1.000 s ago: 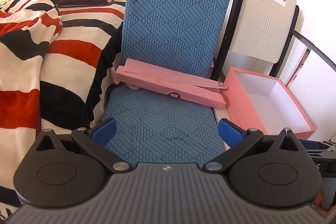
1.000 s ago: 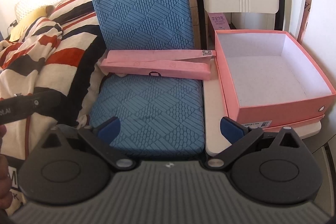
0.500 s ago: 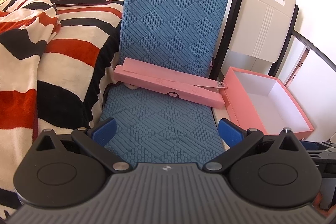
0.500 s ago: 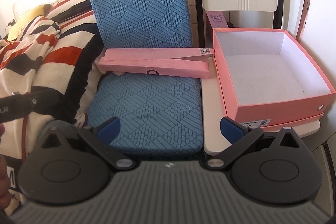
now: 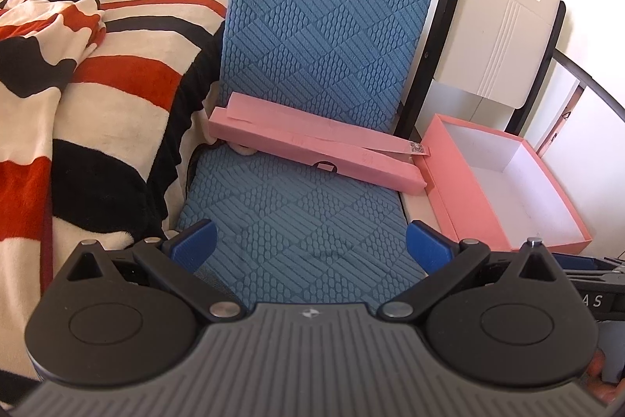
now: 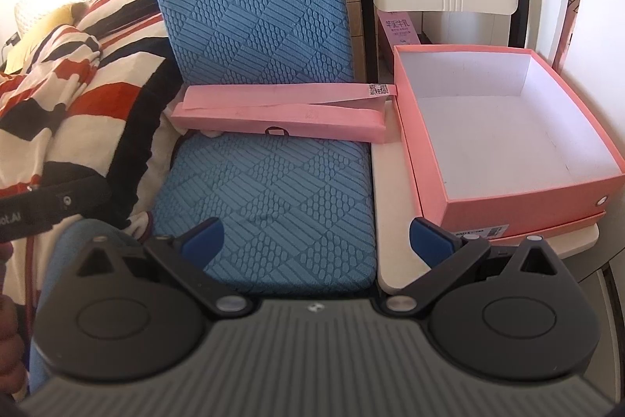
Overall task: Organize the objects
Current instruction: 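Move both tools toward the pink paper wrapper on the blue seat, then lower the right tool onto the pink wrapper edge and close it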
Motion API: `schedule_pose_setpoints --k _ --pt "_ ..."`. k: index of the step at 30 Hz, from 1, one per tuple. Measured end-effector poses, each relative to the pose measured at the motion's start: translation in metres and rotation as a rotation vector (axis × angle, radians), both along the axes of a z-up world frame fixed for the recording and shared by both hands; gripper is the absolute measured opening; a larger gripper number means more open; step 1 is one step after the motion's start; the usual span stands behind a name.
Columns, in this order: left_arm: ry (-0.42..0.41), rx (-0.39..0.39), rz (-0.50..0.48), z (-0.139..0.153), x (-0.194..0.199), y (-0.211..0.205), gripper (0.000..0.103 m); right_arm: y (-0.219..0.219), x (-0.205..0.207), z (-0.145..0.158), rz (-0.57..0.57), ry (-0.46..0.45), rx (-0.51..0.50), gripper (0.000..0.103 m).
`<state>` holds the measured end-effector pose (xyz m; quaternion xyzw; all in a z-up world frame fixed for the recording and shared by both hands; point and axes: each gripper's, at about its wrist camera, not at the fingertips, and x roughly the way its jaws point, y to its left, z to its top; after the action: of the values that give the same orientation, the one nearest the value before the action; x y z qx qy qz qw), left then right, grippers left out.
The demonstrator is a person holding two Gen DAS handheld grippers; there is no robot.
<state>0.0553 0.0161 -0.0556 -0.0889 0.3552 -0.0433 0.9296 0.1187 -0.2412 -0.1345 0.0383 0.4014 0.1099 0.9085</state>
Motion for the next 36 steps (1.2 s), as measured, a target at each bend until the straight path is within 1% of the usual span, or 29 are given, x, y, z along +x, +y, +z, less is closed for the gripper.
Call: schedule_pose_setpoints --k 7,12,18,23,26,28,32,36 --pt "0.005 -0.003 0.008 -0.005 0.007 0.005 0.103 0.005 0.011 -0.005 0.005 0.018 -0.002 0.103" --pt "0.006 0.001 0.008 -0.013 0.016 0.008 0.103 0.007 0.015 -0.008 0.015 0.011 -0.010 0.103" --pt "0.011 0.015 -0.023 -0.037 0.051 0.004 0.103 0.007 0.037 -0.020 0.023 -0.009 -0.012 0.103" --pt "0.013 0.036 -0.016 -0.055 0.087 -0.002 0.103 0.010 0.060 -0.030 0.045 -0.020 -0.003 0.103" --pt "-0.010 0.045 -0.016 -0.064 0.106 -0.003 0.103 0.009 0.071 -0.036 0.052 -0.029 -0.002 0.103" --pt "-0.009 0.048 -0.007 -0.072 0.118 -0.003 0.103 0.008 0.080 -0.041 0.060 -0.027 0.002 0.103" --pt "-0.010 0.037 0.003 -0.085 0.136 0.000 0.103 0.007 0.094 -0.050 0.068 -0.020 0.010 0.103" --pt "-0.005 0.015 -0.001 -0.098 0.152 0.003 0.103 0.008 0.106 -0.055 0.070 -0.038 0.021 0.103"
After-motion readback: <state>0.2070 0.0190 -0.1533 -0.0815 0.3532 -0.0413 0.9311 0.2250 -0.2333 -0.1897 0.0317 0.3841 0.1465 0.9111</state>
